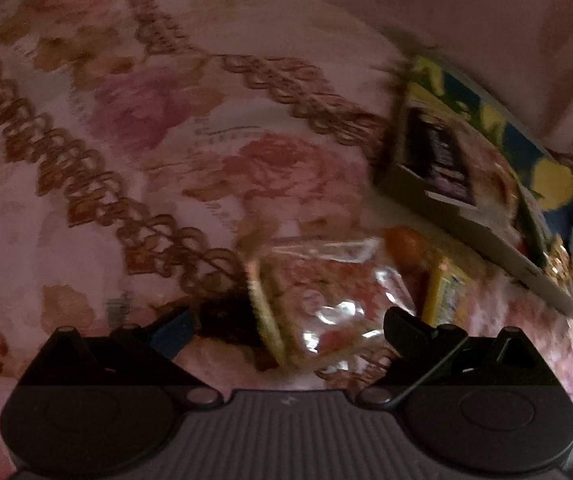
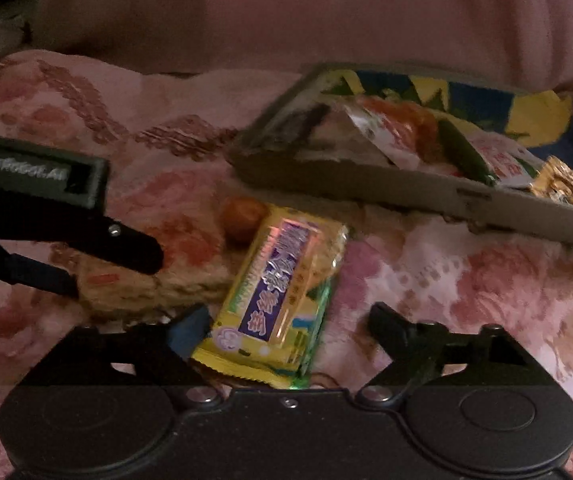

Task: Organize snacks
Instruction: 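Close the right tool on the yellow-wrapped bar while the left tool reaches the clear rice-cracker bag, then close the left tool on the clear rice-cracker bag while the right tool holds the bar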

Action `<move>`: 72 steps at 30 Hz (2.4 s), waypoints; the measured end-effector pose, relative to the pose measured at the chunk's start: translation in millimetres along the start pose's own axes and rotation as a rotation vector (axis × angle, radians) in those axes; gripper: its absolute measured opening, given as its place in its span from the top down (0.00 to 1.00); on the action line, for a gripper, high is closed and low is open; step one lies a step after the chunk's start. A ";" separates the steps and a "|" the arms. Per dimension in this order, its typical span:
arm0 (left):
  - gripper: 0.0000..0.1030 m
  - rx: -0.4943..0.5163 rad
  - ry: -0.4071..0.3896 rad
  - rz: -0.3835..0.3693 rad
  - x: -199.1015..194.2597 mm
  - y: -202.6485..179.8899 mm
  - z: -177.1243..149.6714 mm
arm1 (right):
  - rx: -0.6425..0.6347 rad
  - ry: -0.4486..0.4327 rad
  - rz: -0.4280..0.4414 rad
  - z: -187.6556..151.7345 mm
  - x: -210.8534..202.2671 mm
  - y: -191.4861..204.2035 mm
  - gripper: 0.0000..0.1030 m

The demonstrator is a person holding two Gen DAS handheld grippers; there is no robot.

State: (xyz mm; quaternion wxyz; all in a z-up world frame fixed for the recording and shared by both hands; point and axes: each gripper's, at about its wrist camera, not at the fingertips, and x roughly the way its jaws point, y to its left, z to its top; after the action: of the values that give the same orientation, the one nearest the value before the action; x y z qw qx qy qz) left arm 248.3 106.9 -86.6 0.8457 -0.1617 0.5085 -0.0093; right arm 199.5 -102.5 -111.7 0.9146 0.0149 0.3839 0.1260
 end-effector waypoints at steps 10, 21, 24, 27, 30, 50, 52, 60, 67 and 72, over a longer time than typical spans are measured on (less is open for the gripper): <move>0.08 0.250 -0.030 0.091 -0.7 -35.6 -20.5 | 0.053 0.017 -0.060 -2.4 -16.8 -24.0 0.46; 0.03 0.536 -0.120 0.249 -7.6 -68.4 -40.6 | 0.013 0.048 -0.072 -6.2 -27.3 -31.3 0.38; 0.03 0.622 -0.136 0.271 -2.4 -72.1 -36.8 | 0.016 0.038 -0.059 -1.4 -22.2 -32.1 0.29; 0.01 0.741 -0.145 0.241 3.3 -73.3 -35.0 | 0.025 0.040 -0.048 1.9 -14.3 -33.7 0.26; 0.01 0.837 -0.144 0.193 12.8 -73.7 -34.5 | 0.018 0.033 -0.047 1.9 -11.1 -33.8 0.26; 0.18 0.842 -0.079 0.130 18.6 -82.1 -43.2 | 0.079 0.075 -0.075 -7.4 -28.8 -34.7 0.48; 0.18 0.866 -0.084 0.151 16.5 -89.9 -53.3 | 0.068 0.099 -0.089 -9.2 -34.8 -36.3 0.48; 0.18 0.941 -0.078 0.191 6.2 -114.9 -101.8 | 0.033 0.204 -0.113 -18.6 -61.3 -60.2 0.49; 0.18 1.094 -0.135 0.226 2.0 -134.4 -129.7 | -0.066 0.268 -0.072 -21.0 -66.7 -68.2 0.48; 0.18 1.176 -0.162 0.213 3.4 -143.8 -144.4 | 0.036 0.249 -0.067 -20.8 -60.1 -83.4 0.47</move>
State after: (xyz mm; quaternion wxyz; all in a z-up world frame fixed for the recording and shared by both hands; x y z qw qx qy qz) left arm 146.7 -68.1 -111.0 0.8258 0.3845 0.3653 -0.1919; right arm 162.6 -199.2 -94.7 0.8632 0.0025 0.4968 0.0894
